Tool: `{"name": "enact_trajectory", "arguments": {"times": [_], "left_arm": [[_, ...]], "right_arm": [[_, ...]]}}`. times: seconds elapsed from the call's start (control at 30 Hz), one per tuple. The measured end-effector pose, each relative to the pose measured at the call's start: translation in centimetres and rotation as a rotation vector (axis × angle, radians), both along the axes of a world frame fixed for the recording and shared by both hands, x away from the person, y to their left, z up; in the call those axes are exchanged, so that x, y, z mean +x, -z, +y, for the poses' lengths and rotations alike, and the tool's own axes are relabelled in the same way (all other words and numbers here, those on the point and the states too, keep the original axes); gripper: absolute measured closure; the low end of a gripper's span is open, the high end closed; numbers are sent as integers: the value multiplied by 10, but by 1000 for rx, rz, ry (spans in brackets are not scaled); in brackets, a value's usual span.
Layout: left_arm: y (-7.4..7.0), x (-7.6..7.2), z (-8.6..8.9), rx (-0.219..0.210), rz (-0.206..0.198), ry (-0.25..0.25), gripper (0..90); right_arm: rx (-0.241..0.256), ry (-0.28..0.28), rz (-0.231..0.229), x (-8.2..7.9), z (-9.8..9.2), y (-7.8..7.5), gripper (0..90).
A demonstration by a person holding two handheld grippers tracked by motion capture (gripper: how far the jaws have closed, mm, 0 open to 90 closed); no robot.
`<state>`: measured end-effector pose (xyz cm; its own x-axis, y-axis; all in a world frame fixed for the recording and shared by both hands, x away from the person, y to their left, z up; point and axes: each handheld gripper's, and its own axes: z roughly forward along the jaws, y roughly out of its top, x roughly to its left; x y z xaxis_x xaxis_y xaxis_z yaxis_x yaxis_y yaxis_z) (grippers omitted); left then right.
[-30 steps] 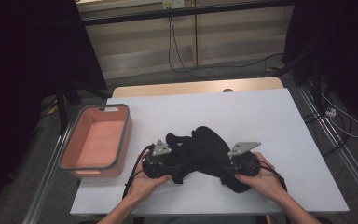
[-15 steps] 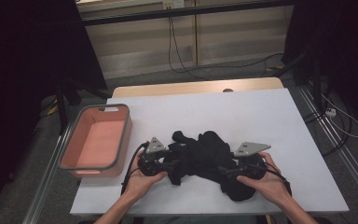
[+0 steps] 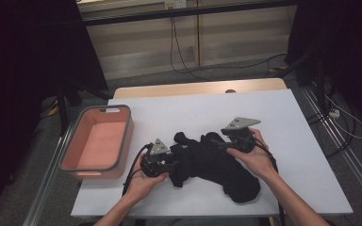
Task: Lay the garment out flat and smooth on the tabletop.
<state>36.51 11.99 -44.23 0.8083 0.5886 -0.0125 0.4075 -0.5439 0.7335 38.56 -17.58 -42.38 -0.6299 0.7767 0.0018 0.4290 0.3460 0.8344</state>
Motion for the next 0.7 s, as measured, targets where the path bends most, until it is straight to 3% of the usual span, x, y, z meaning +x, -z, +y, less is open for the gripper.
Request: {"name": "enact_trajectory", "arguments": {"times": [0.2,0.4,0.47,0.5,0.6,0.7], "left_arm": [[4,1,-3,21,1,-14,633],[1,1,0,21,-18,-13,620],[0,2,3,1,-4,-18,624],[0,2,3,3,-9,-22,624],[0,2,4,3,-12,-26,614],[2,3,2,11,-8,-23,597]], "right_arm": [[-36,-28,35,34,23,15,355],[-120,-26,64,47,36,35,323],[-114,-21,92,47,34,43,406],[-86,-29,96,47,31,44,476],[-96,-43,101,45,28,40,713],[-108,-54,108,40,23,36,799]]}}
